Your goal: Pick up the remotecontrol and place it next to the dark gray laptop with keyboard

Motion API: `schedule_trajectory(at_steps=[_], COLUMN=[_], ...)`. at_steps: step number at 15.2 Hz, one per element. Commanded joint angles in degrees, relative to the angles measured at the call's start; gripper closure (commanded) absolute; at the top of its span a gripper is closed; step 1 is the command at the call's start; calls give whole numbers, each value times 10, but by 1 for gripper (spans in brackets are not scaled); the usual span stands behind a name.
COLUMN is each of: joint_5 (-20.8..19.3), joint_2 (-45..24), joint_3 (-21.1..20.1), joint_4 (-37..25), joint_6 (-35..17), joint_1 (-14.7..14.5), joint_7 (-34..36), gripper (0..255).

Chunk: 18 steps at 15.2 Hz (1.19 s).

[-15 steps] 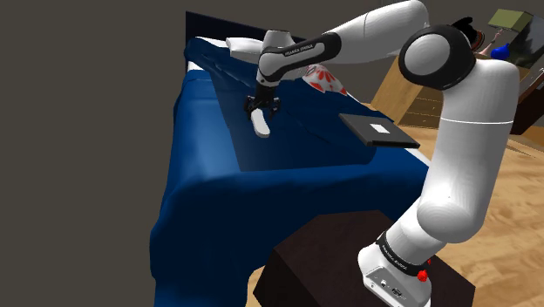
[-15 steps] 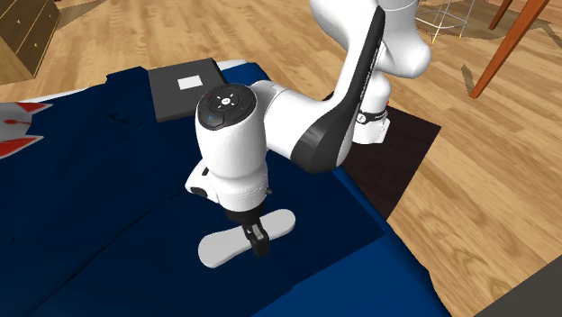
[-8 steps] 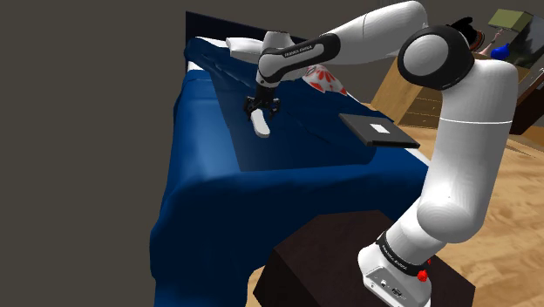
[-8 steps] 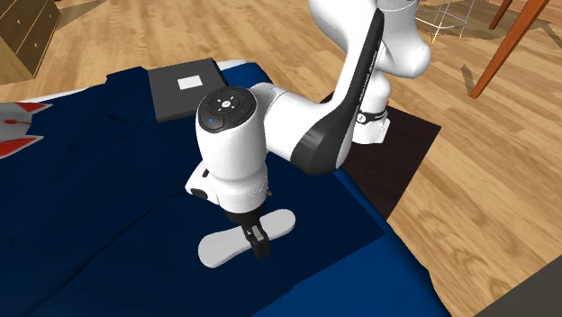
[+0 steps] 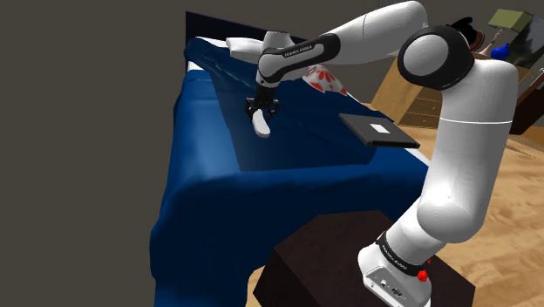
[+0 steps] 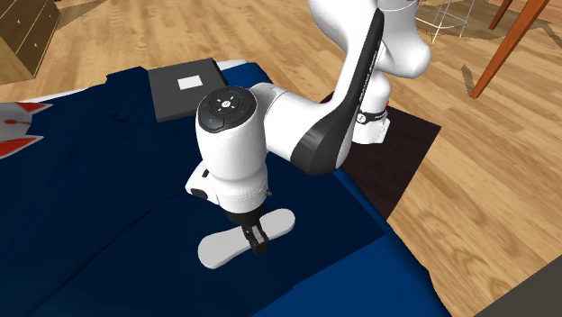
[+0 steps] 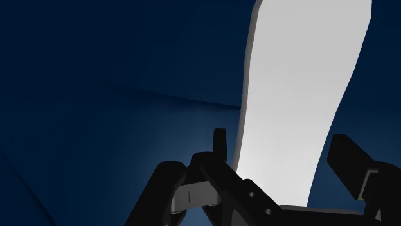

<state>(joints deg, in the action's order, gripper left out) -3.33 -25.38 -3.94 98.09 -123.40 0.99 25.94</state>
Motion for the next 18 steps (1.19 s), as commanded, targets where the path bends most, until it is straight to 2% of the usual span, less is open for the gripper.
schedule_trajectory(at_steps=[1,18], joint_5=[0,5], joint_2=[0,44], joint_3=[0,-2], joint_4=[0,-61], joint_6=[0,105], joint_1=[0,1], joint_7=[0,-5], gripper=[255,255])
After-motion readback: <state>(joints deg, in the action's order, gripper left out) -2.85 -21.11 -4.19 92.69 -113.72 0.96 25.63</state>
